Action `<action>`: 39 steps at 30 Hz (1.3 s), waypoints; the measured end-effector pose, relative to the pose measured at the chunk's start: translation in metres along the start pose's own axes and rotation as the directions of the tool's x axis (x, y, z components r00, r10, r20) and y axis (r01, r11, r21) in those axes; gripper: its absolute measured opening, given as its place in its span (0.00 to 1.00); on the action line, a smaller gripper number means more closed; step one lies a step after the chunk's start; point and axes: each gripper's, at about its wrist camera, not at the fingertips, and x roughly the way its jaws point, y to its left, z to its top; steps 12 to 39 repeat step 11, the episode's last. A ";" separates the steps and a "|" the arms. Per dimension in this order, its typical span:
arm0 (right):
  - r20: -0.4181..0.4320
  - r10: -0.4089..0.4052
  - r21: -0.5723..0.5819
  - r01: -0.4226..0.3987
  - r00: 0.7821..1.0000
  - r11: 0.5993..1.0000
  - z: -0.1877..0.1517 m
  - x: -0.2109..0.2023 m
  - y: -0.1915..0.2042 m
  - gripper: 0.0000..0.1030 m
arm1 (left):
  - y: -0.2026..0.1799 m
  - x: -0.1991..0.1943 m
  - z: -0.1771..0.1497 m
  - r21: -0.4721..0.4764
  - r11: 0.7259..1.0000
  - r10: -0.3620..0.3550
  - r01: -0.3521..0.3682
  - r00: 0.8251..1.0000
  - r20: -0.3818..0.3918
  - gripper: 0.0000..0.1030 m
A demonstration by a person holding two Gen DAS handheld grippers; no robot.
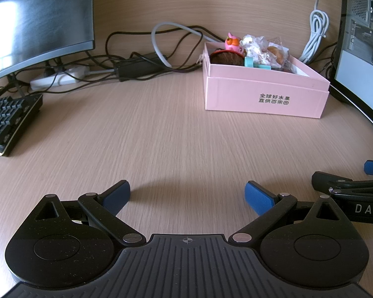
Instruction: Organize objects
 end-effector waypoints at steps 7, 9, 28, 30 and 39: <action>0.000 0.000 0.000 0.000 1.000 1.000 0.000 0.000 0.000 1.00 | -0.002 0.000 0.000 0.000 1.000 0.001 -0.001 1.000 0.000 0.98; 0.000 0.000 0.000 0.000 1.000 1.000 0.000 0.000 0.000 1.00 | -0.002 0.000 0.000 0.002 1.000 0.000 0.000 1.000 -0.001 0.98; 0.000 0.000 0.000 0.000 1.000 1.000 0.000 0.000 0.000 1.00 | -0.002 0.000 0.000 0.001 1.000 -0.001 0.001 1.000 0.000 0.98; 0.000 0.000 0.000 0.000 1.000 1.000 0.000 0.000 0.000 1.00 | -0.002 0.000 0.000 0.001 1.000 -0.001 0.001 1.000 0.000 0.98; 0.000 0.000 0.000 0.000 1.000 1.000 0.000 0.000 0.000 1.00 | -0.002 0.000 0.000 0.001 1.000 -0.001 0.001 1.000 0.000 0.98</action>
